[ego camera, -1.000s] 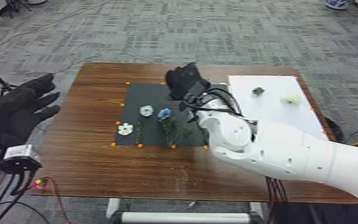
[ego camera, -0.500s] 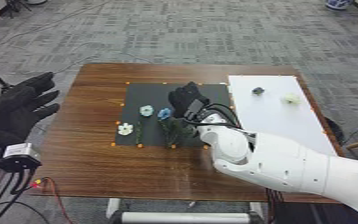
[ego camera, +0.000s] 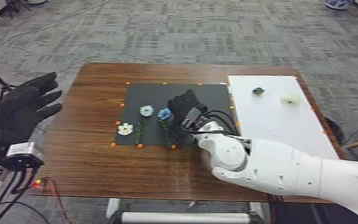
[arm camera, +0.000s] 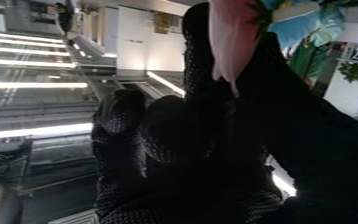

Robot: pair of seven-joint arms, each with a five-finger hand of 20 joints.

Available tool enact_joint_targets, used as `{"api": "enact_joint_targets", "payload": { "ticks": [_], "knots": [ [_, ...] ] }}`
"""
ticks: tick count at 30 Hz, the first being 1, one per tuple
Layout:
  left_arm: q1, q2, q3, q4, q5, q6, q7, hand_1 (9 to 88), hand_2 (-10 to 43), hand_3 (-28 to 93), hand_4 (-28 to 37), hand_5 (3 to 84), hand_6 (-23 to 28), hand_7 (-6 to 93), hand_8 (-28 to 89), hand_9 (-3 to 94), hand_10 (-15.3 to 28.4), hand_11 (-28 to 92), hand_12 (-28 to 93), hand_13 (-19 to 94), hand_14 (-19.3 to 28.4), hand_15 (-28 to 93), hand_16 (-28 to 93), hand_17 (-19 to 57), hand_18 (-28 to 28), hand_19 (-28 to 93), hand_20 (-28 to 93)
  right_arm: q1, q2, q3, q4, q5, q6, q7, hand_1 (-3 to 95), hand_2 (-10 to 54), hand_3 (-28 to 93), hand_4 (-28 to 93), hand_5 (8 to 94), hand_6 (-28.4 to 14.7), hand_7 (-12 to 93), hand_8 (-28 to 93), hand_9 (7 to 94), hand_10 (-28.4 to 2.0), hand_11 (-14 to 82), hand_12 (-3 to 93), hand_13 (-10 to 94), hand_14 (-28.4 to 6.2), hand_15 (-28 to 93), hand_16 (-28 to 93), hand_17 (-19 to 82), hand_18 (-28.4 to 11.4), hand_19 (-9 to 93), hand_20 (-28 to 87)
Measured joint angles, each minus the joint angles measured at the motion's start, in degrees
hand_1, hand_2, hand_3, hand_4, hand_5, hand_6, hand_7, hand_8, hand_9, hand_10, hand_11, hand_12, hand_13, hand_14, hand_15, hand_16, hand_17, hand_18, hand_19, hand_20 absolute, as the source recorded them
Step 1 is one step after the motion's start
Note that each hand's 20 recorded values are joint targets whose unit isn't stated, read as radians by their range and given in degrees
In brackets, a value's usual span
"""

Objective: Arrange flowers

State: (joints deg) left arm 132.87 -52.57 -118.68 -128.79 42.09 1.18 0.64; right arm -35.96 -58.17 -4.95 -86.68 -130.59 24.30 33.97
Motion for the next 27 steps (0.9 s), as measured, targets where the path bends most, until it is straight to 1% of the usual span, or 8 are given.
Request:
{"api": "enact_joint_targets", "payload": {
  "ticks": [5, 11, 13, 15, 18, 23, 25, 27],
  "knots": [
    [-0.12, 0.22, 0.04, 0.11, -0.02, -0.14, 0.00, 25.2, -3.5, 71, -25.1, 25.1, 2.8, 19.3, -8, 16.7, 10.5, 15, 20, 5, 13.2, 39, -3, -14.1, 20.3, 39, 10, 0.59, -0.24, -1.12, 0.02, -0.09, 0.12, 1.39, 45.4, -9.5, 83, -28, 62.3, 4.4, 42, -9, 78.5, -1.3, 10.2, 41.0, 70, -3.2, 83, 30, 30, -19.6, 83, 56],
    [-0.16, 0.30, 0.40, 0.13, -0.02, -0.20, 0.03, 24.9, -3.7, 71, -25.1, 25.0, 2.6, 19.5, -8, 16.7, 10.3, 15, 20, 5, 13.2, 39, -3, -14.1, 20.3, 39, 10, 0.67, -0.24, -1.15, 0.17, -0.33, -0.13, 1.98, 43.6, -9.5, 82, -28, 60.8, 4.5, 40, -8, 76.7, -1.7, 10.3, 40.6, 69, -3.5, 83, 30, 29, -19.6, 83, 56],
    [-0.18, 0.31, 0.43, 0.13, -0.02, -0.21, 0.03, 24.9, -3.6, 71, -25.3, 24.9, 2.5, 19.8, -8, 16.7, 10.2, 15, 20, 6, 13.2, 39, -3, -14.1, 20.3, 39, 10, 0.56, -0.21, -0.88, 0.18, -0.33, -0.20, 1.98, 42.1, -9.5, 83, -28, 60.8, 4.4, 39, -7, 75.9, -2.0, 11.9, 39.3, 69, -3.5, 83, 30, 29, -19.7, 83, 56],
    [-0.20, 0.31, 0.43, 0.13, -0.02, -0.21, 0.03, 24.7, -3.7, 71, -25.3, 24.8, 2.4, 19.9, -9, 16.7, 10.1, 15, 20, 6, 13.1, 39, -3, -14.1, 20.3, 39, 10, 0.40, -0.16, -0.55, 0.15, -0.33, -0.26, 1.98, 39.6, -9.5, 84, -28, 61.0, 4.3, 37, -7, 73.9, -2.9, 16.0, 36.1, 69, -3.9, 84, 29, 29, -19.8, 83, 57],
    [-0.23, 0.31, 0.44, 0.13, -0.02, -0.21, 0.02, 24.6, -3.7, 71, -25.3, 24.7, 2.3, 20.1, -9, 16.8, 10.0, 15, 20, 6, 13.0, 39, -3, -14.0, 20.3, 39, 10, 0.10, -0.02, 0.09, -0.12, -0.31, -0.39, 1.98, 37.7, -9.5, 86, -28, 61.2, 4.1, 36, -8, 72.2, -3.8, 19.7, 33.4, 69, -4.3, 84, 29, 29, -20.1, 83, 57],
    [-0.38, 0.31, 0.52, 0.14, -0.02, -0.20, -0.03, 24.6, -3.5, 71, -25.5, 24.6, 2.1, 20.4, -9, 16.8, 9.8, 15, 20, 6, 12.9, 39, -3, -13.9, 20.3, 40, 10, -0.59, 0.37, 1.96, -0.99, -0.20, -0.55, 1.90, 36.3, -9.5, 87, -28, 61.4, 3.8, 35, -9, 71.0, -4.6, 21.9, 31.4, 69, -4.5, 84, 29, 29, -20.4, 83, 57],
    [-0.44, 0.31, 0.55, 0.14, -0.02, -0.18, -0.04, 24.5, -3.6, 71, -25.5, 24.6, 2.1, 20.4, -9, 16.8, 9.7, 15, 20, 6, 12.8, 39, -3, -13.9, 20.3, 40, 10, -0.94, 0.59, 2.96, -1.42, -0.19, -0.55, 1.88, 35.8, -9.5, 88, -28, 61.0, 3.7, 34, -10, 70.0, -4.6, 22.9, 30.5, 68, -4.6, 84, 29, 28, -20.3, 82, 57],
    [-0.44, 0.29, 0.54, 0.13, -0.02, -0.16, -0.03, 24.5, -3.6, 71, -25.5, 24.5, 2.0, 20.5, -9, 16.8, 9.7, 15, 20, 6, 12.8, 39, -3, -13.9, 20.2, 40, 10, -1.00, 1.05, 3.44, -2.30, -0.19, -0.55, 2.12, 34.9, -9.5, 90, -28, 60.0, 3.6, 34, -16, 67.6, -5.6, 26.1, 27.2, 67, -4.7, 84, 29, 28, -20.3, 82, 57]
  ]
}}
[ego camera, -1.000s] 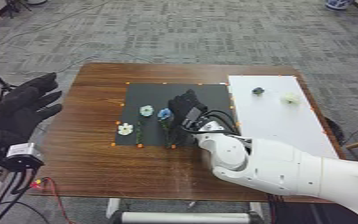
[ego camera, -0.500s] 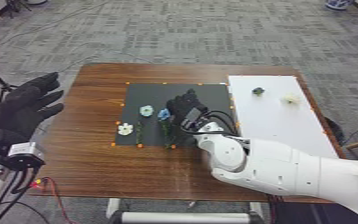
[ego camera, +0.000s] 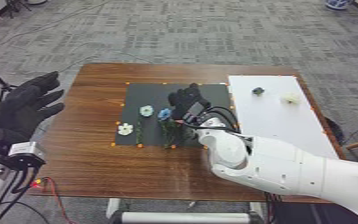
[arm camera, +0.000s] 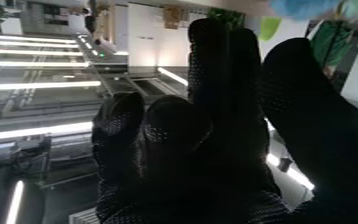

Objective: Arrange flowers

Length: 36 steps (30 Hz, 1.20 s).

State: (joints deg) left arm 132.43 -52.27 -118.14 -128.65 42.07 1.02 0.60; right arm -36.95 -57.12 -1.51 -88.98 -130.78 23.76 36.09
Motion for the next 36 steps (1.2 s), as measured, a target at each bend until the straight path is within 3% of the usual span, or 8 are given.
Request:
{"api": "enact_joint_targets", "payload": {
  "ticks": [4, 10, 15, 21, 24, 32, 34, 36],
  "knots": [
    [0.27, -0.22, -0.15, -0.15, 0.00, 0.07, 0.06, 24.5, -3.7, 71, -25.5, 24.4, 1.8, 20.5, -9, 16.9, 9.5, 15, 19, 6, 12.7, 39, -3, -13.8, 20.2, 40, 10, -0.70, 1.96, 2.37, -3.63, -0.11, 0.27, 1.11, 32.7, -9.5, 93, -28, 50.1, 0.6, 32, -17, 56.0, -9.3, 28.5, 23.7, 60, -6.6, 84, 27, 24, -20.6, 80, 57],
    [0.92, -0.59, -0.50, -0.38, 0.02, 0.23, 0.14, 24.6, -3.7, 71, -25.6, 24.5, 1.8, 20.8, -9, 16.9, 9.3, 15, 19, 6, 12.6, 39, -3, -13.6, 20.1, 39, 10, -4.76, 6.77, 13.83, -7.81, 0.07, -1.29, 1.16, 30.1, -9.5, 93, -28, 34.7, -5.3, 27, -13, 36.5, -14.6, 26.0, 23.4, 45, -10.3, 80, 21, 19, -20.7, 77, 55],
    [1.74, -0.94, -1.00, -0.71, 0.03, 0.30, 0.36, 24.6, -3.8, 71, -25.7, 24.4, 1.8, 20.8, -9, 16.9, 9.3, 15, 19, 6, 12.5, 39, -3, -13.6, 20.1, 39, 10, -4.93, 12.24, 18.79, -6.18, 1.00, -7.49, 2.71, 29.4, -9.5, 93, -28, 32.8, -6.2, 24, -12, 36.3, -16.0, 21.7, 21.4, 45, -10.5, 80, 19, 19, -20.7, 77, 55],
    [2.38, -1.25, -1.20, -0.86, 0.03, 0.41, 0.75, 24.5, -3.9, 71, -25.7, 24.4, 1.9, 20.8, -9, 16.8, 9.3, 15, 19, 6, 12.5, 39, -3, -13.7, 20.1, 39, 10, -6.26, 18.39, 22.13, -1.35, 5.11, -9.36, 4.47, 31.0, -9.5, 93, -28, 31.5, -7.2, 21, -11, 36.4, -15.2, 17.2, 19.5, 46, -10.3, 80, 19, 19, -20.9, 77, 55],
    [2.40, -1.26, -1.20, -0.86, 0.03, 0.42, 0.86, 24.6, -3.9, 71, -25.7, 24.4, 1.9, 20.8, -9, 16.8, 9.4, 15, 19, 6, 12.5, 39, -3, -13.7, 20.1, 39, 10, -6.87, 20.55, 22.08, 0.67, 5.98, -11.46, 5.18, 33.9, -9.5, 93, -28, 31.2, -10.6, 17, -10, 34.4, -17.1, 15.9, 19.2, 44, -10.8, 80, 18, 19, -20.7, 77, 54],
    [2.63, -1.26, -1.55, -0.92, 0.04, 0.41, 0.91, 24.6, -3.7, 71, -25.6, 24.4, 1.8, 20.9, -9, 16.8, 9.3, 15, 19, 6, 12.6, 39, -3, -13.7, 20.2, 39, 10, -10.94, 20.65, 29.20, 4.17, 11.81, -30.26, 8.76, 33.9, -9.5, 93, -28, 30.6, -11.8, 14, -8, 32.9, -18.4, 14.2, 18.7, 43, -10.9, 81, 17, 19, -20.2, 77, 53],
    [2.82, -1.26, -1.70, -0.97, 0.04, 0.41, 0.91, 24.5, -3.8, 71, -25.6, 24.4, 1.8, 20.8, -9, 16.8, 9.3, 15, 19, 6, 12.6, 39, -3, -13.7, 20.2, 39, 10, -11.00, 20.39, 29.01, 5.73, 11.91, -30.69, 8.72, 33.8, -9.5, 93, -28, 31.3, -11.0, 16, -8, 35.1, -17.9, 15.8, 18.6, 44, -10.5, 80, 17, 20, -20.3, 77, 53],
    [2.92, -1.27, -1.75, -1.00, 0.04, 0.41, 0.91, 24.5, -3.8, 71, -25.6, 24.4, 1.9, 20.8, -9, 16.9, 9.3, 15, 19, 6, 12.6, 39, -4, -13.7, 20.2, 39, 10, -10.92, 19.94, 28.48, 7.59, 11.72, -30.59, 8.69, 35.0, -9.5, 93, -28, 36.9, -7.4, 22, -11, 42.4, -14.7, 22.3, 19.0, 49, -8.6, 79, 20, 22, -20.5, 78, 52]
  ]
}}
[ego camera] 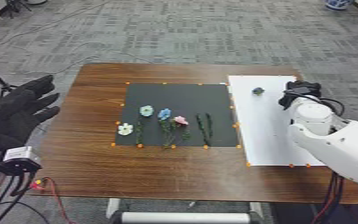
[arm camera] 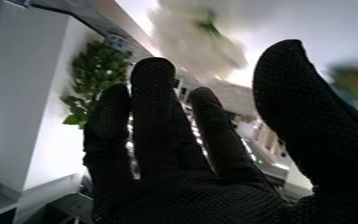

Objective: Arrange flowers

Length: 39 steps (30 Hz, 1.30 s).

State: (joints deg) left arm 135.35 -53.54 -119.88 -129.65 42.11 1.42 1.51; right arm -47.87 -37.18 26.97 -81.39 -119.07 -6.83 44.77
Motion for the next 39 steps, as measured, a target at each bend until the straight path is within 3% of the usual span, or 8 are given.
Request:
{"api": "enact_joint_targets", "payload": {
  "ticks": [2, 5, 8, 11, 13, 18, 23, 39],
  "knots": [
    [0.01, -0.06, 0.00, 0.00, 0.00, -0.01, 0.00, 24.5, -3.8, 71, -25.7, 24.4, 1.9, 20.7, -9, 16.9, 9.3, 15, 19, 6, 12.6, 39, -3, -13.7, 20.2, 39, 10, -0.05, -0.59, -0.07, 1.86, -0.27, 0.14, -0.26, 39.2, -9.5, 90, -28, 45.8, -2.9, 29, -15, 51.9, -11.9, 30.9, 20.7, 55, -5.9, 75, 29, 24, -20.2, 80, 52],
    [0.02, -0.07, 0.00, -0.02, 0.00, -0.01, 0.01, 24.6, -3.6, 71, -25.7, 24.5, 1.9, 20.8, -9, 16.9, 9.4, 15, 19, 6, 12.7, 39, -4, -13.7, 20.2, 39, 10, -0.25, -1.08, -0.47, 3.98, -1.82, 2.44, -0.96, 47.7, -9.5, 84, -28, 63.5, 1.9, 44, -5, 75.7, -4.9, 20.1, 42.1, 67, -3.2, 72, 35, 29, -19.5, 80, 53],
    [0.14, -0.11, -0.15, -0.08, 0.00, 0.00, 0.02, 24.6, -3.6, 71, -25.6, 24.5, 1.9, 20.8, -9, 16.9, 9.3, 15, 19, 6, 12.6, 39, -4, -13.7, 20.1, 39, 10, 0.52, -0.71, -5.19, 5.31, -5.50, 12.39, -1.09, 49.9, -9.5, 84, -28, 73.2, 3.5, 45, -4, 84.9, -3.2, 20.9, 47.6, 72, -3.2, 74, 34, 31, -19.4, 81, 53],
    [0.32, -0.26, -0.44, -0.17, 0.00, 0.00, 0.02, 24.5, -3.7, 71, -25.6, 24.5, 1.9, 20.9, -9, 16.9, 9.4, 15, 19, 6, 12.6, 39, -4, -13.7, 20.2, 39, 10, 0.86, -0.19, -9.49, 5.22, -7.52, 24.70, -1.72, 48.8, -9.5, 88, -28, 76.4, 3.3, 43, -4, 87.1, -3.1, 20.5, 48.3, 74, -2.7, 75, 33, 31, -19.4, 81, 53],
    [0.39, -0.34, -0.47, -0.20, 0.00, 0.01, 0.02, 24.4, -3.7, 71, -25.6, 24.5, 1.9, 20.9, -9, 16.9, 9.4, 15, 19, 6, 12.6, 39, -4, -13.7, 20.2, 39, 10, -0.04, 0.31, -9.21, 3.67, -7.48, 29.38, -3.02, 48.2, -9.5, 89, -28, 77.5, 3.0, 42, -4, 87.7, -3.3, 20.3, 48.7, 74, -2.6, 75, 33, 32, -19.5, 81, 53],
    [0.42, -0.42, -0.47, -0.24, -0.02, 0.03, 0.00, 24.4, -3.7, 71, -25.8, 24.5, 1.8, 20.9, -9, 17.0, 9.3, 15, 19, 6, 12.6, 39, -4, -13.7, 20.2, 39, 10, -3.00, 2.12, -5.95, -4.56, -6.63, 32.62, -7.78, 48.1, -9.5, 89, -28, 78.1, 2.8, 41, -3, 88.0, -3.4, 20.0, 49.3, 74, -2.8, 75, 34, 32, -19.5, 81, 54],
    [0.03, -0.40, 0.04, -0.21, -0.02, 0.03, -0.15, 24.4, -3.8, 71, -25.8, 24.4, 1.7, 21.1, -9, 16.9, 9.3, 15, 19, 6, 12.4, 39, -4, -13.6, 20.1, 39, 10, 0.85, 0.91, -12.62, -8.77, -7.11, 39.60, -10.25, 48.0, -9.5, 90, -28, 78.4, 2.9, 41, -3, 88.5, -3.3, 19.6, 49.4, 74, -2.8, 75, 34, 32, -19.6, 80, 54],
    [-1.03, -0.02, 0.72, -0.12, -0.02, -0.01, -0.32, 24.1, -4.0, 72, -26.2, 24.1, 1.3, 22.2, -10, 17.1, 8.9, 15, 19, 6, 12.2, 39, -4, -13.6, 20.1, 40, 10, 14.03, -14.34, -26.34, -3.75, -7.82, 38.22, -14.26, 48.2, -9.5, 89, -28, 79.2, 3.3, 40, -3, 89.1, -3.2, 18.1, 49.0, 74, -3.6, 77, 34, 31, -19.6, 80, 54]
  ]
}}
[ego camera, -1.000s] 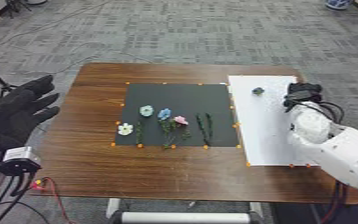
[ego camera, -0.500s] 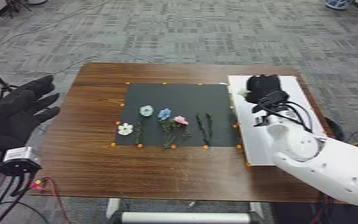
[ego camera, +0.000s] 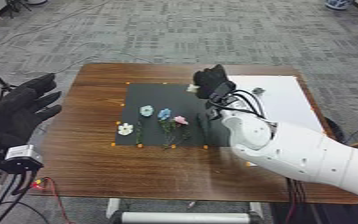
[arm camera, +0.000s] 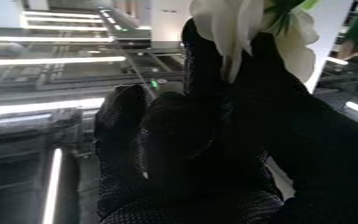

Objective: Arrange flowers

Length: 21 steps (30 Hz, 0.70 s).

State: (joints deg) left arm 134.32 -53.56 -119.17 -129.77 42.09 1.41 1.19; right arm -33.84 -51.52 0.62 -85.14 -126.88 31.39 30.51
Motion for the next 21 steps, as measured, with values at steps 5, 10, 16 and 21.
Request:
{"api": "enact_joint_targets", "payload": {
  "ticks": [5, 10, 16, 21],
  "knots": [
    [0.00, 0.10, -0.04, 0.02, 0.00, 0.00, -0.01, 24.0, -3.9, 72, -26.3, 24.1, 1.3, 22.1, -10, 17.1, 8.9, 16, 19, 7, 12.1, 39, -4, -13.6, 20.1, 40, 9, 0.80, 0.26, -2.27, 0.08, -0.49, -3.04, -0.69, 48.4, -9.5, 89, -28, 79.4, 3.5, 39, -4, 89.2, -3.3, 17.6, 48.7, 74, -3.8, 77, 33, 31, -19.6, 80, 55],
    [0.00, 0.15, -0.06, 0.07, 0.00, -0.05, -0.01, 24.1, -3.9, 72, -26.2, 24.1, 1.3, 22.1, -10, 17.1, 8.9, 16, 19, 7, 12.2, 39, -4, -13.5, 20.1, 40, 10, 1.47, 0.71, -5.23, 1.41, -1.64, -3.80, -0.95, 48.5, -9.5, 88, -28, 79.3, 3.7, 39, -4, 89.1, -3.1, 17.3, 48.5, 74, -3.9, 78, 33, 31, -19.5, 80, 55],
    [-0.02, 0.28, -0.03, 0.14, -0.02, -0.05, -0.05, 24.1, -3.8, 71, -26.1, 24.0, 1.2, 22.1, -10, 17.2, 9.0, 16, 19, 7, 12.4, 39, -4, -13.5, 20.1, 40, 9, 1.79, 0.57, -7.31, 4.62, -4.92, -3.74, -0.81, 48.6, -9.5, 87, -28, 74.7, 4.3, 40, -3, 86.2, -1.9, 15.0, 46.6, 73, -4.2, 79, 32, 30, -19.4, 80, 55],
    [-0.12, 0.35, -0.02, 0.18, -0.02, -0.05, -0.09, 24.1, -3.8, 71, -26.0, 24.0, 1.2, 22.1, -10, 17.2, 8.9, 16, 19, 7, 12.4, 40, -4, -13.5, 20.2, 40, 9, 1.73, 0.58, -7.38, 5.21, -4.96, -3.78, -0.32, 45.3, -9.5, 86, -28, 69.9, 3.9, 40, -4, 82.9, -2.3, 13.2, 45.6, 71, -4.2, 81, 30, 29, -19.3, 80, 55]
  ]
}}
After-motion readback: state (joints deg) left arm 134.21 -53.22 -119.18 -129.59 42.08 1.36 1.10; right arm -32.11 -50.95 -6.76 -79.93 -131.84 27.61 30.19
